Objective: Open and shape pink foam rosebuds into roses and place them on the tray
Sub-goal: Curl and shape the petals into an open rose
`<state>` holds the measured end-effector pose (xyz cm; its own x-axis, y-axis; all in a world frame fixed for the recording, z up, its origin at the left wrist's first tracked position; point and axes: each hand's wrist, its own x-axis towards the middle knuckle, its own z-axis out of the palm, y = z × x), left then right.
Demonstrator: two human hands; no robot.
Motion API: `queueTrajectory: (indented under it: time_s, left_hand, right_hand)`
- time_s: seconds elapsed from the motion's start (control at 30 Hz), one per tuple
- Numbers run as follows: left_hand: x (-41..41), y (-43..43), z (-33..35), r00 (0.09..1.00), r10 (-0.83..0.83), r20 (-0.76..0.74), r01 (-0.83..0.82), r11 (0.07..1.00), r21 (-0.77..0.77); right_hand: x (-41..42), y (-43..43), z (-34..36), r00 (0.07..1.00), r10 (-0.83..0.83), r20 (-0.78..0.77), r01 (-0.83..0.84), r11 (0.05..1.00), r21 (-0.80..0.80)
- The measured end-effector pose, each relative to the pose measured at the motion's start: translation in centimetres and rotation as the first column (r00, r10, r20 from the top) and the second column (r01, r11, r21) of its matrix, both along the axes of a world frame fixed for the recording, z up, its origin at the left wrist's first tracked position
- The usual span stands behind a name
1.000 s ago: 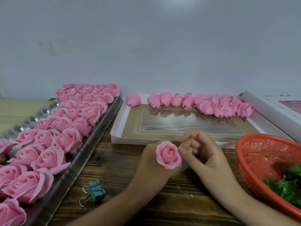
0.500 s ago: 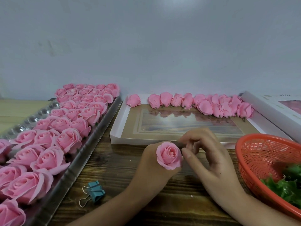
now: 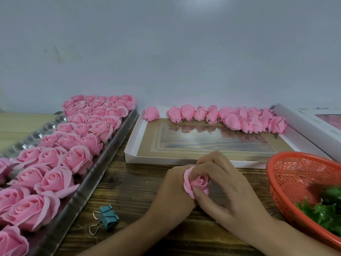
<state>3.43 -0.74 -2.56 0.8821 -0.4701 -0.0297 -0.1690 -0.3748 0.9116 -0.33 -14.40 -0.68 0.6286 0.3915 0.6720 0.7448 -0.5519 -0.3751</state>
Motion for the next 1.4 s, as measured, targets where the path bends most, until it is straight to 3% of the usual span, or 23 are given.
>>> queueTrajectory:
  time_s: [0.13, 0.27, 0.43, 0.63, 0.8, 1.0, 1.2, 1.4]
  left_hand:
    - [-0.1, 0.1, -0.4, 0.971, 0.06, 0.23, -0.054, 0.998, -0.033]
    - [0.3, -0.5, -0.5, 0.976, 0.196, 0.092, -0.2, 0.979, 0.036]
    - [-2.0, 1.1, 0.6, 0.977, 0.129, 0.171, -0.106, 0.985, -0.138]
    - [-1.2, 0.4, 0.8, 0.943, 0.019, 0.331, 0.012, 0.996, -0.09]
    - [-1.9, 1.1, 0.2, 0.964, 0.165, 0.21, -0.133, 0.978, -0.158]
    - [-1.7, 1.0, 0.2, 0.97, 0.201, 0.135, -0.174, 0.967, -0.185]
    - [-1.4, 1.0, 0.2, 0.971, 0.192, 0.145, -0.147, 0.95, -0.275]
    - [-0.6, 0.8, 0.0, 0.941, 0.203, 0.271, -0.149, 0.967, -0.208]
  right_hand:
    - [0.0, -0.1, -0.2, 1.0, -0.01, 0.0, 0.01, 1.0, -0.016]
    - [0.1, -0.3, -0.2, 1.0, -0.01, -0.012, 0.01, 1.0, -0.028]
    - [0.0, -0.1, -0.1, 0.999, 0.008, -0.034, -0.009, 1.0, -0.022]
    - [-0.1, 0.0, 0.1, 0.998, -0.036, -0.054, 0.032, 0.997, -0.07]
    - [-0.2, 0.2, 0.1, 0.993, -0.052, -0.11, 0.049, 0.998, -0.028]
    - [0.1, 0.1, -0.2, 0.99, -0.073, -0.122, 0.073, 0.997, -0.001]
    - [0.2, -0.3, -0.6, 0.984, -0.084, -0.157, 0.116, 0.971, 0.207]
    - [0.2, -0.4, -0.5, 0.985, 0.027, -0.168, 0.051, 0.893, 0.448]
